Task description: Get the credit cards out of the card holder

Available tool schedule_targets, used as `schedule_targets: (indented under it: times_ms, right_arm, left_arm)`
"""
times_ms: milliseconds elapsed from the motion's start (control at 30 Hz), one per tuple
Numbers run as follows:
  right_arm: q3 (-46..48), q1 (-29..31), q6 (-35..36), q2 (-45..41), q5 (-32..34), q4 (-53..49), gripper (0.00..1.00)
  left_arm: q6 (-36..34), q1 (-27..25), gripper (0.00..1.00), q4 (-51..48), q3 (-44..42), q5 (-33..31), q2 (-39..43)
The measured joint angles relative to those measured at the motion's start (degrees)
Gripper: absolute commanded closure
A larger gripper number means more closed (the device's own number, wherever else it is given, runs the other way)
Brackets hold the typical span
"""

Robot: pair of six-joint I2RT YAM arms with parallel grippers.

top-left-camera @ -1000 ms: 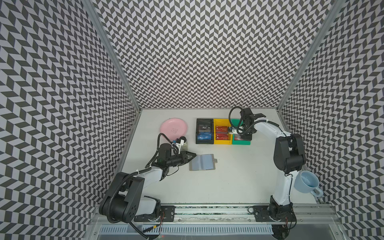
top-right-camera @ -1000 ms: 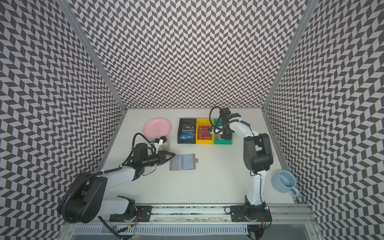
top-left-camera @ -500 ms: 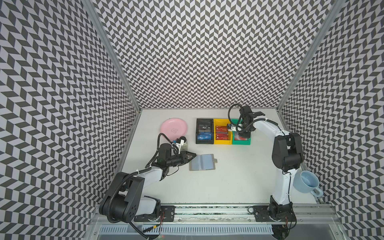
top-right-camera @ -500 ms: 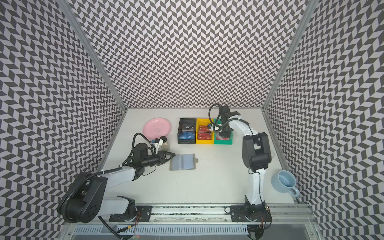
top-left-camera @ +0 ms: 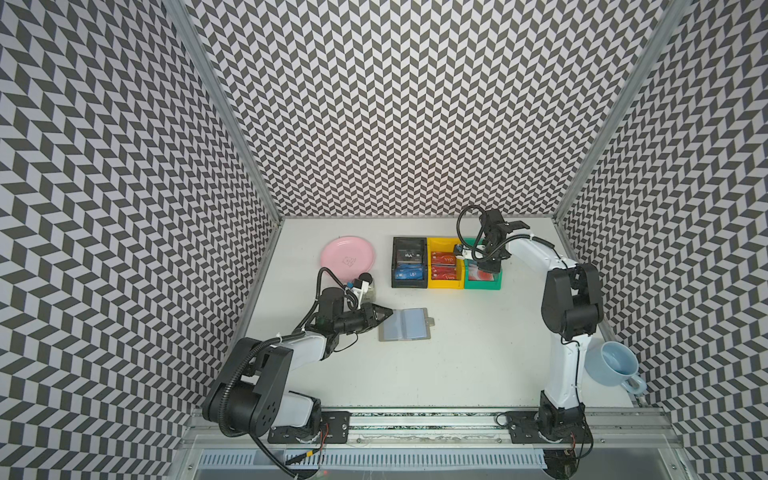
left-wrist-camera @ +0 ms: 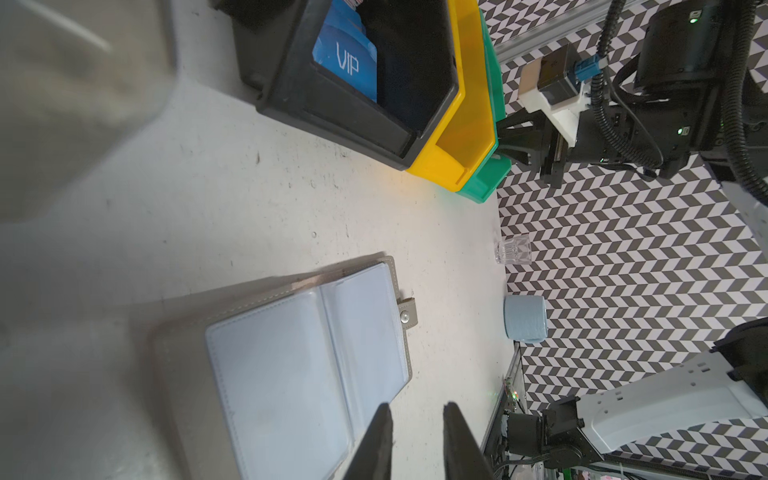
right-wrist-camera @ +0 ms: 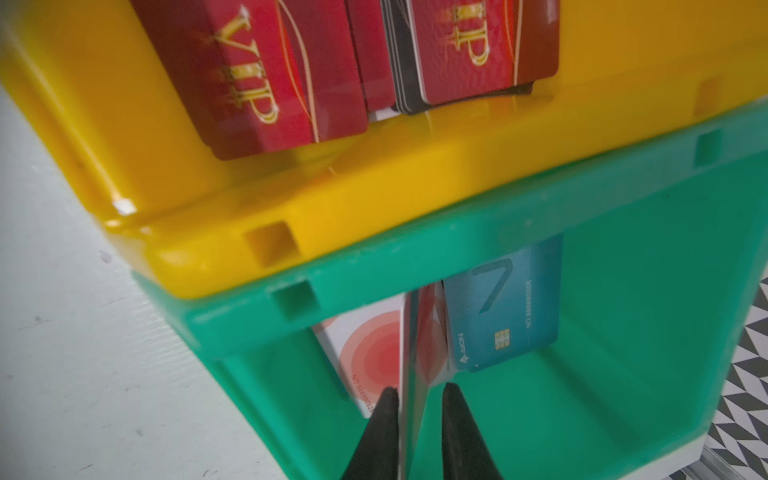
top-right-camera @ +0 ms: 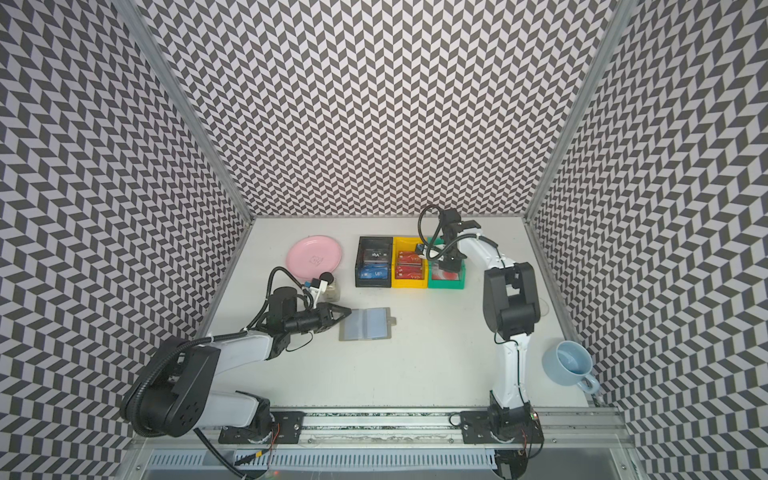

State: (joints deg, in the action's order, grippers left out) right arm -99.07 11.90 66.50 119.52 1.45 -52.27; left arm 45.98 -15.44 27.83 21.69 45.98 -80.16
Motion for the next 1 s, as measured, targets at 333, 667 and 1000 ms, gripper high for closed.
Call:
schedule_targets:
  times_ms: [333,667,1000]
  right_arm:
    - [-3.8,-1.6,0.5,3.2,-1.3,-0.7,0.89]
    - [-9.7,-2.3,1.5,6.8,-2.3,-2.0,0.95]
    - [-12.3,-2.3,4.4,7.6,-6.0,-7.6,1.0]
  left_arm:
    - [0.0,0.1,0.76,0.2,1.6,0.0,-1.8]
    - [-0.1,0.5,0.76,0.8,1.8,0.0,-3.3]
    - [-0.1,0.6,0.76,0.8,1.9,0.0,-3.8]
